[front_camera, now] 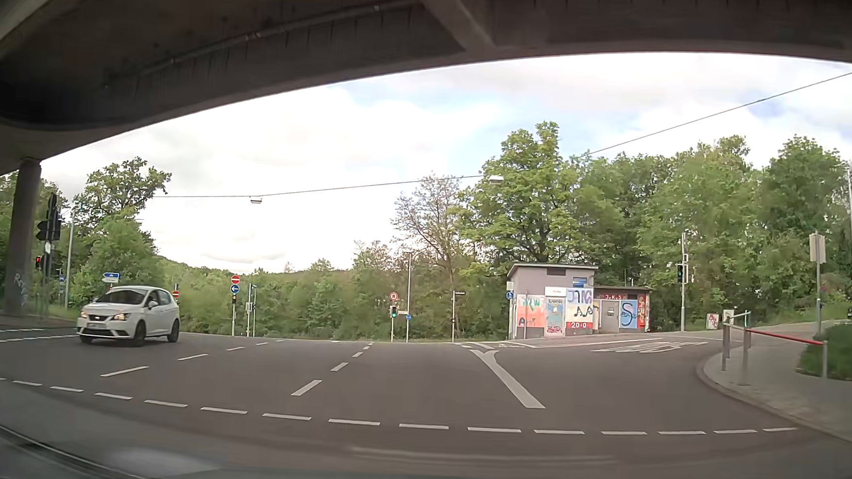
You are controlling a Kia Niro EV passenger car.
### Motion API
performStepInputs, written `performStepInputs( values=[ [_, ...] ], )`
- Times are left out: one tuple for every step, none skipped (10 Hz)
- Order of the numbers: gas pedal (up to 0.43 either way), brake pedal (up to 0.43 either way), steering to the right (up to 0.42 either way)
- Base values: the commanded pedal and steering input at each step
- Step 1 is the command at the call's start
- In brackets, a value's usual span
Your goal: Follow the waypoints while adhering to traffic rules and regulations
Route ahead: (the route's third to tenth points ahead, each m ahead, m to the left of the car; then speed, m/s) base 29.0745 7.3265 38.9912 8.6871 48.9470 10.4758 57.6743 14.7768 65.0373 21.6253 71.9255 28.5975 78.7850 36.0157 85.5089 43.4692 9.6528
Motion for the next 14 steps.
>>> performStepInputs(
  values=[
    [0.13, 0.0, -0.002],
    [0.13, 0.0, -0.002],
    [0.13, 0.0, -0.003],
    [0.13, 0.0, -0.006],
    [0.118, 0.0, -0.009],
    [0.118, 0.0, -0.007],
    [0.118, 0.0, -0.005],
    [0.118, 0.0, -0.004],
    [0.118, 0.0, -0.004],
    [0.11, 0.0, -0.007],
    [0.11, 0.0, -0.014],
    [0.11, 0.0, -0.024],
    [0.098, 0.0, -0.031],
    [0.098, 0.0, -0.034]
  ],
)
